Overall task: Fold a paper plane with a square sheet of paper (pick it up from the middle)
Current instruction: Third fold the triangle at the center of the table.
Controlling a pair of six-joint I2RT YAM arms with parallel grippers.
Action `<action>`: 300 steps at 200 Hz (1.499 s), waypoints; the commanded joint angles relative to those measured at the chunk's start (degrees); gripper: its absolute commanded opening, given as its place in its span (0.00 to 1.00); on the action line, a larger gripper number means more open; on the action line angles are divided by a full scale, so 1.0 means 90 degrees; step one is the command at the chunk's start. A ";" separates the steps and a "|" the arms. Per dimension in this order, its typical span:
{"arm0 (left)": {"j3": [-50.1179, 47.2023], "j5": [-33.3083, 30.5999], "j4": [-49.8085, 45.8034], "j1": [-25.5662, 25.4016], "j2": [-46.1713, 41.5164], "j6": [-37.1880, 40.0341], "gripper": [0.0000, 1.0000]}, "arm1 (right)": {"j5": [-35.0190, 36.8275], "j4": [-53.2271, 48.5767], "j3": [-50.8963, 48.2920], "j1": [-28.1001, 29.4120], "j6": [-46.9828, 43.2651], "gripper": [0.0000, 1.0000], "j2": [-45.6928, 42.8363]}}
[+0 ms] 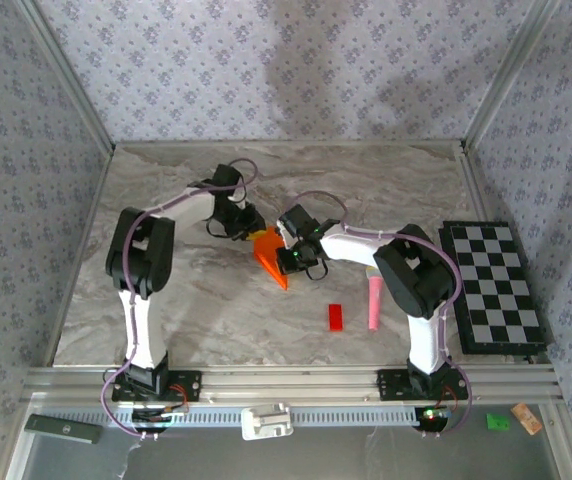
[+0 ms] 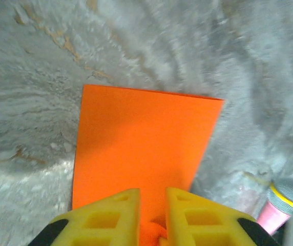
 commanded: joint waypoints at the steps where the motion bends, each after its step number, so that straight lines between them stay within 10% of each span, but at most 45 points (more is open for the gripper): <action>1: -0.0574 0.0090 0.0549 0.0068 -0.0750 -0.0622 0.24 | 0.0054 -0.0241 0.0078 0.0033 0.0016 0.00 0.0267; 97: -0.2984 0.0763 0.2931 -0.0343 -0.1916 -0.2563 0.17 | -0.0054 -0.0241 0.0086 -0.0006 0.0065 0.00 0.0276; 300: -0.3197 0.0583 0.2740 -0.0595 -0.1120 -0.2175 0.04 | -0.0017 -0.0392 0.0169 -0.0026 0.0065 0.00 0.0375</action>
